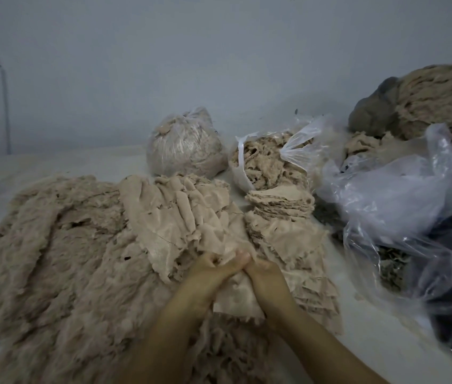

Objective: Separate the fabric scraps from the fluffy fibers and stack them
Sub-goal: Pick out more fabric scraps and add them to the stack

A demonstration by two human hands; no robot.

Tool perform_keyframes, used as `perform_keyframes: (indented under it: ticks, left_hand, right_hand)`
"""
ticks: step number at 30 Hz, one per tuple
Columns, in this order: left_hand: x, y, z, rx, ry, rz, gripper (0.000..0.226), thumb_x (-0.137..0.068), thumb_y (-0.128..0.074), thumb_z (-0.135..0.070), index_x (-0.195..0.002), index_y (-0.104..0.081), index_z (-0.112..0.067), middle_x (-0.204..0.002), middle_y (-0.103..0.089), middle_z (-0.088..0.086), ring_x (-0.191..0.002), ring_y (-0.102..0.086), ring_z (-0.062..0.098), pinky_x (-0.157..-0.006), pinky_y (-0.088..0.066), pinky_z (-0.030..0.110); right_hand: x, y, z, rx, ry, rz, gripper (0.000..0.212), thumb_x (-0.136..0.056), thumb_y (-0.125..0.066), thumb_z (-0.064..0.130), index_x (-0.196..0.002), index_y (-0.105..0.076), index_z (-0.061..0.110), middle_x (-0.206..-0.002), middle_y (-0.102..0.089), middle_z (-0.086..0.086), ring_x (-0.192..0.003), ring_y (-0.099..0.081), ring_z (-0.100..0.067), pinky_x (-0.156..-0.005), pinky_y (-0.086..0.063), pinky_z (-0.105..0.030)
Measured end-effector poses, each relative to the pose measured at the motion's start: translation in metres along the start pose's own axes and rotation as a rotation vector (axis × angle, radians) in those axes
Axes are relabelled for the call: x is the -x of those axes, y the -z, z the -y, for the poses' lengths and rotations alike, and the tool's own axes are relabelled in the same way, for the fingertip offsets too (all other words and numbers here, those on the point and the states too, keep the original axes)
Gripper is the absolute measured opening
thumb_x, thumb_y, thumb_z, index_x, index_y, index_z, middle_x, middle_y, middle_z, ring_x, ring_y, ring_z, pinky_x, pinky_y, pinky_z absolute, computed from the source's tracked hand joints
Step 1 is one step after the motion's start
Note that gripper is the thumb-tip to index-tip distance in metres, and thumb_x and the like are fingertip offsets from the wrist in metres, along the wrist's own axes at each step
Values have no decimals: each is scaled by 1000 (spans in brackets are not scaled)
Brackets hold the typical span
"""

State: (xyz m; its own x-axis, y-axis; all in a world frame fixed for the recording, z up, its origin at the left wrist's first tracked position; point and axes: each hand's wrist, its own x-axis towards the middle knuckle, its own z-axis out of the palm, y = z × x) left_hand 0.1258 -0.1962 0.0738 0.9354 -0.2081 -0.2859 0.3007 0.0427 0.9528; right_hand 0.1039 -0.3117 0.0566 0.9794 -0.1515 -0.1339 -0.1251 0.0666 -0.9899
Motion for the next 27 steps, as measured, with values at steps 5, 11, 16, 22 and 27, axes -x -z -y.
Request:
perform_keyframes:
  ticks: [5,11,16,22,27]
  left_hand:
    - [-8,-4,2,-45,-103,-184,32,-93,-57,-33,-92,-65,-2,-77,-74,10,-73,-72,22,-64,-56,30]
    - [-8,-10,0,136,-74,-51,32,-89,-63,-25,-96,-68,6,-86,-71,24,-78,-70,33,-66,-56,34]
    - [-13,-7,-5,296,-146,-254,25,-96,-52,-11,-72,-60,-6,-48,-54,2,-36,-46,9,-38,-38,19]
    - [-12,17,0,146,-233,-369,23,-90,-58,-16,-71,-59,-5,-57,-50,5,-50,-43,16,-47,-38,27]
    - [-5,23,8,264,-264,-339,9,-78,-62,0,-69,-64,-1,-69,-66,11,-67,-63,27,-65,-52,34]
  right_hand:
    - [1,10,3,-83,38,-28,38,-93,-59,28,-76,-59,-7,-72,-58,-13,-67,-53,-24,-59,-43,-27]
    - [2,20,10,-61,79,72,19,-89,-65,20,-79,-69,5,-73,-68,-8,-65,-61,-15,-58,-50,-23]
    - [-3,36,16,-96,65,27,17,-87,-67,14,-72,-74,16,-71,-72,-1,-62,-64,-8,-54,-49,-18]
    - [-53,94,42,437,200,-359,12,-91,-61,25,-83,-67,19,-84,-66,-3,-87,-59,-22,-77,-44,-30]
    - [-42,70,29,673,373,-298,31,-93,-52,39,-73,-65,19,-74,-62,2,-73,-56,-12,-67,-42,-29]
